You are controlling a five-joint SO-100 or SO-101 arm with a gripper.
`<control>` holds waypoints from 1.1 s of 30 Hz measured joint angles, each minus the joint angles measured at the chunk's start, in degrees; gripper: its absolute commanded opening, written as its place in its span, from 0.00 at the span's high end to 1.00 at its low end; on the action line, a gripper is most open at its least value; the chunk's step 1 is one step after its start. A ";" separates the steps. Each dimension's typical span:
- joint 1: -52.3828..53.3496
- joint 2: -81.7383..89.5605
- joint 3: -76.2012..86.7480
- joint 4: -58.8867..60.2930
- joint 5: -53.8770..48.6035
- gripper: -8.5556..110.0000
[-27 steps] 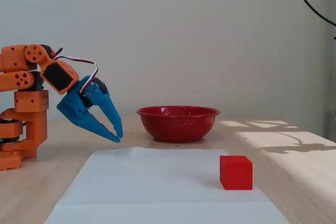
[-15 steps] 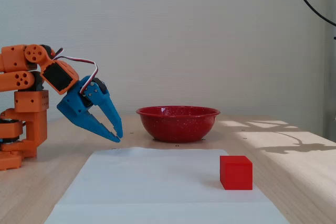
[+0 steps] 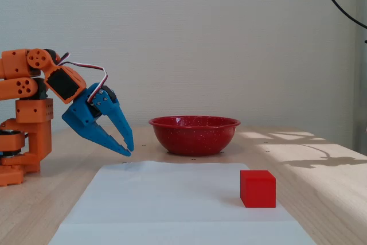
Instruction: Grasp the red cube and put it in the red bowl
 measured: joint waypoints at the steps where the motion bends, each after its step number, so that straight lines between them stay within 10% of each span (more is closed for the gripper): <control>1: 0.00 -1.49 -1.93 1.23 0.00 0.92; 33: -11.25 -65.92 -73.30 32.43 7.47 0.92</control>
